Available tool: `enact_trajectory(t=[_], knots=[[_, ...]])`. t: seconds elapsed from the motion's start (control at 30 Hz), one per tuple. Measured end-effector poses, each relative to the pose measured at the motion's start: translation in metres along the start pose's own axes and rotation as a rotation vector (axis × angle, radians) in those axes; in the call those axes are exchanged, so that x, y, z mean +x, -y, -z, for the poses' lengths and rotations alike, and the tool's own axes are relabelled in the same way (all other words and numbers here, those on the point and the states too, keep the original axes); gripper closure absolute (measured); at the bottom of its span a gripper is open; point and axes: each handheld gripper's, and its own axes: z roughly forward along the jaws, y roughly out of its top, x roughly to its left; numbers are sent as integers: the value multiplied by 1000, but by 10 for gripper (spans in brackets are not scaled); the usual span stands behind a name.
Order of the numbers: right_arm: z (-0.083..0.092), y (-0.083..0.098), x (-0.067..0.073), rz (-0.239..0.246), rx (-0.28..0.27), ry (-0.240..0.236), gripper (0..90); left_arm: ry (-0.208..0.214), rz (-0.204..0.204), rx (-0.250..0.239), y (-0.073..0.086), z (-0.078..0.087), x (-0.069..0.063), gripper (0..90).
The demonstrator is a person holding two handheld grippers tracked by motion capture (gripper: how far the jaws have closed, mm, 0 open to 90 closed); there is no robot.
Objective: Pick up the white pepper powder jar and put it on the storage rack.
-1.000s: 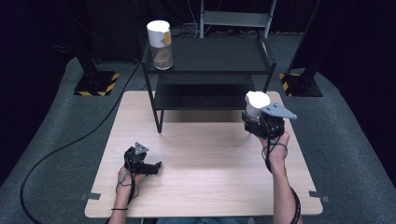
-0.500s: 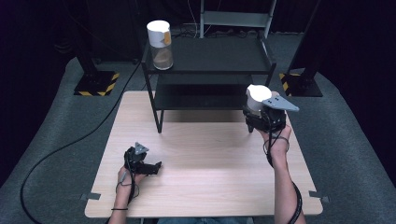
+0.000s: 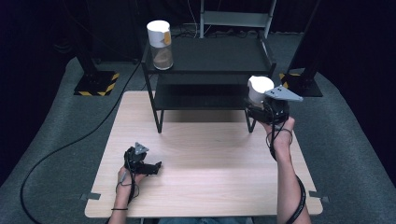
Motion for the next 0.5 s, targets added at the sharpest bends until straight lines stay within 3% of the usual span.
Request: enact_trajectory(t=[0.5], knots=[[1, -17, -4, 5, -5, -2, 299, 0, 0, 0, 0, 0, 0, 3]])
